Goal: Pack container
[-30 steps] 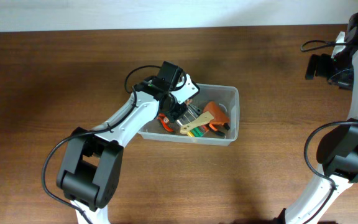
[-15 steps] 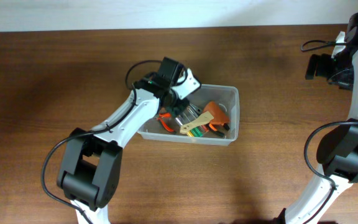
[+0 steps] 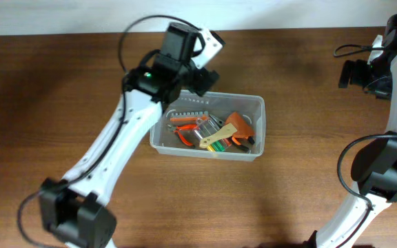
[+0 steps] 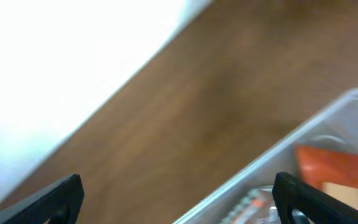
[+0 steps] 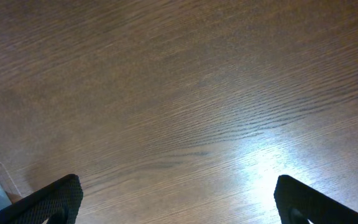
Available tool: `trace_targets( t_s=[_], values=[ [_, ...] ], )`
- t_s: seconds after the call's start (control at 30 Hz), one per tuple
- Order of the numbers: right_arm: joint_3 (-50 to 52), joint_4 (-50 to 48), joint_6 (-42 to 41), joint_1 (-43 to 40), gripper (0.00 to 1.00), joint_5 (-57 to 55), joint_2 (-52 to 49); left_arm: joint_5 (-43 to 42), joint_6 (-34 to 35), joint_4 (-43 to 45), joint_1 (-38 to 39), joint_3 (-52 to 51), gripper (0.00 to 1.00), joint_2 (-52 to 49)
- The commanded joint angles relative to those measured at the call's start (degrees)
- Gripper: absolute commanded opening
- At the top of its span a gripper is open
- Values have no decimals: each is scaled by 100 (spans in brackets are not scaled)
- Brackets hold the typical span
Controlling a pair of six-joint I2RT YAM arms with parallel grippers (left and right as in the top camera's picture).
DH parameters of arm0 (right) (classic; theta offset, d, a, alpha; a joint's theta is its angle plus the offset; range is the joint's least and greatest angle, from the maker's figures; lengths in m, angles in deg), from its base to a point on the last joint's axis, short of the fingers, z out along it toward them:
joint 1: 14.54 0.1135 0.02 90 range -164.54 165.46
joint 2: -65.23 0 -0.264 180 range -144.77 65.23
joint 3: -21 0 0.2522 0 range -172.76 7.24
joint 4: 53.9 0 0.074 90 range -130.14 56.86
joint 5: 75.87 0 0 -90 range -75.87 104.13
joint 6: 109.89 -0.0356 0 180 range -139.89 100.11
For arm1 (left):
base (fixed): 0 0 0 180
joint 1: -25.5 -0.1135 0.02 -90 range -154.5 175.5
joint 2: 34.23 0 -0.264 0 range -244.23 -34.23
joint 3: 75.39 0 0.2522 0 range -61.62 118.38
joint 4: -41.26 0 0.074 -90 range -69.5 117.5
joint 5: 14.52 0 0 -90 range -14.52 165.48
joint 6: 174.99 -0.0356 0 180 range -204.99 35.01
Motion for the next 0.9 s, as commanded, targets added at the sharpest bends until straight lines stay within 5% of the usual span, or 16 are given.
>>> trace_targets(
  t_s=[0.0,0.5,0.87],
  values=[
    [31,0,-50,9,99,-33,2,1106,-2,-184,-212,94,99,466],
    [31,0,-50,9,99,-33,2,1303,1440,-2096,-1624,94,99,2896],
    [31,0,-50,9,99,-33,2,-197,2490,-4304,-1847,-107,99,4592]
  ],
)
